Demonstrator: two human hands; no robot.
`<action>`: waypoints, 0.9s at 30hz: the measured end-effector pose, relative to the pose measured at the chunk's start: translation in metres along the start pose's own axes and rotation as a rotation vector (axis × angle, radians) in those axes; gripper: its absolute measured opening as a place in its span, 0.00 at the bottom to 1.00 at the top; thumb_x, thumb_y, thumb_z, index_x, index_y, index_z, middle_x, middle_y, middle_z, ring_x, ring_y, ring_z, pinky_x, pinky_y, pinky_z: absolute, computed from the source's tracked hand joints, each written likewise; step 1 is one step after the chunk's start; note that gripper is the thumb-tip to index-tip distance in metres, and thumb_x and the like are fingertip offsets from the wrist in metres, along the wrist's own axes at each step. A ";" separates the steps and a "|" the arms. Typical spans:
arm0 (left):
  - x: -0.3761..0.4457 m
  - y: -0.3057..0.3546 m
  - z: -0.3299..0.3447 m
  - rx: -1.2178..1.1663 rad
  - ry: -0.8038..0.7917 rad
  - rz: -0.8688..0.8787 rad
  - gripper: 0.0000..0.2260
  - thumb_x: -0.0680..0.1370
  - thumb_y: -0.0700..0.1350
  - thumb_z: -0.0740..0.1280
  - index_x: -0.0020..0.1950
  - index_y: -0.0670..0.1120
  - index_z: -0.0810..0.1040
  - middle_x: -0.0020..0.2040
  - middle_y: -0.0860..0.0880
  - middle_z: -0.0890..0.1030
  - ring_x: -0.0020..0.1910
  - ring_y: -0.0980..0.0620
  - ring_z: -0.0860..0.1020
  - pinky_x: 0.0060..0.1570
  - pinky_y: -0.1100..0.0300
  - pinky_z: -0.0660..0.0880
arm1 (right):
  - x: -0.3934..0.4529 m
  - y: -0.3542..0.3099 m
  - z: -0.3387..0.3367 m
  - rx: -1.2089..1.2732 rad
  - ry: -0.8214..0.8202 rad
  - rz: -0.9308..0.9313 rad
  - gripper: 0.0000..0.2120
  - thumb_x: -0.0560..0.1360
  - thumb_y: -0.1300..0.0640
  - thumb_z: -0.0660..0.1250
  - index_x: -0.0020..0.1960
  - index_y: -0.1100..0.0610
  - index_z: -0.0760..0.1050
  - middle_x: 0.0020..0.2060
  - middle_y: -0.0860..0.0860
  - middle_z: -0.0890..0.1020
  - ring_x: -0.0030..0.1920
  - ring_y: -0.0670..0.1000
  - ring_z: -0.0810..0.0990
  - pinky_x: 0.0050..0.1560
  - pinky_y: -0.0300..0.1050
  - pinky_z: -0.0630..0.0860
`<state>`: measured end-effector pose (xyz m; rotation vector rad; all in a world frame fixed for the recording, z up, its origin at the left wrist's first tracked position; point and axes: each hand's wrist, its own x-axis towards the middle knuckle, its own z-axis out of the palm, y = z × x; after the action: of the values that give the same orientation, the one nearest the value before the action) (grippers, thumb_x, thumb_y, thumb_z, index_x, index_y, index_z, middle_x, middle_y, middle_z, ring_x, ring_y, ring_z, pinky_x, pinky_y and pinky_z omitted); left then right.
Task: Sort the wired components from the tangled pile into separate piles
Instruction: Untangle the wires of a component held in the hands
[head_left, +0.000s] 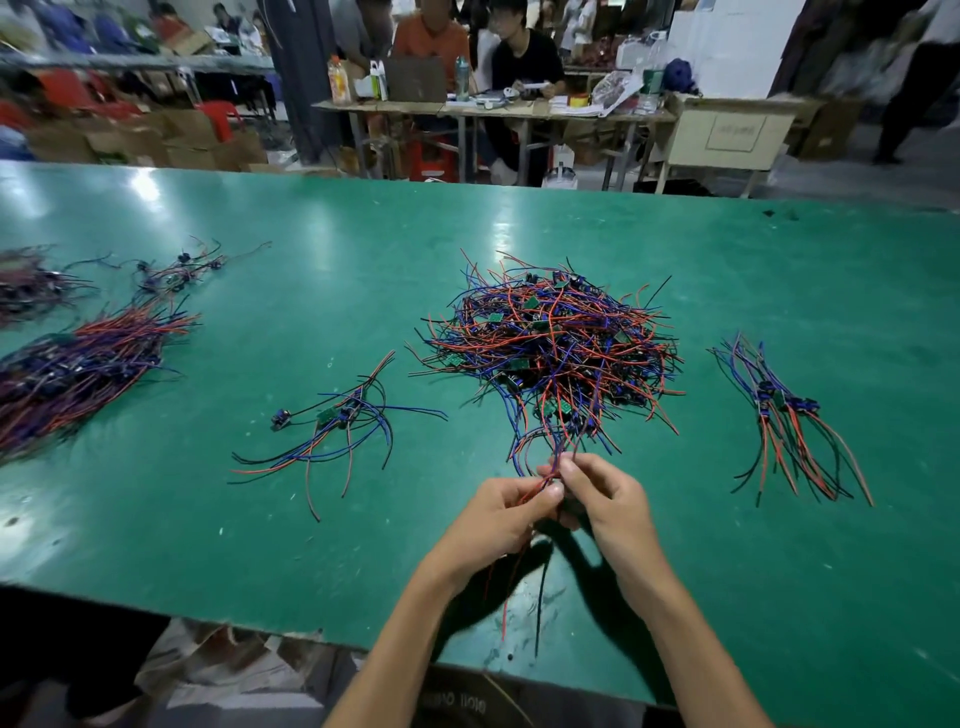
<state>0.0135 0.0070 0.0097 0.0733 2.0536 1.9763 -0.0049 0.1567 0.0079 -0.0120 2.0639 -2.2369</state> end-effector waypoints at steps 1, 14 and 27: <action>-0.002 0.001 -0.004 0.043 0.012 -0.010 0.16 0.85 0.49 0.61 0.57 0.40 0.83 0.39 0.49 0.84 0.24 0.60 0.63 0.26 0.65 0.56 | -0.001 0.003 0.001 0.077 0.045 -0.009 0.07 0.81 0.59 0.67 0.52 0.60 0.82 0.45 0.60 0.87 0.41 0.51 0.85 0.37 0.40 0.80; 0.013 0.027 -0.152 1.205 0.802 -0.320 0.21 0.79 0.53 0.69 0.67 0.42 0.74 0.71 0.41 0.71 0.70 0.40 0.63 0.66 0.47 0.62 | 0.004 0.003 -0.009 0.344 0.216 0.034 0.08 0.80 0.58 0.66 0.52 0.63 0.79 0.45 0.61 0.87 0.33 0.50 0.84 0.35 0.39 0.81; 0.000 0.034 0.029 0.045 0.136 0.056 0.10 0.78 0.39 0.72 0.59 0.43 0.84 0.43 0.44 0.87 0.36 0.55 0.82 0.40 0.66 0.77 | -0.001 -0.015 -0.010 0.296 0.220 -0.041 0.12 0.70 0.47 0.73 0.49 0.52 0.88 0.34 0.43 0.84 0.31 0.40 0.78 0.32 0.34 0.76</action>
<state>0.0146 0.0375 0.0427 0.0060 2.2040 2.0185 -0.0057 0.1682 0.0222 0.2255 1.8151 -2.6531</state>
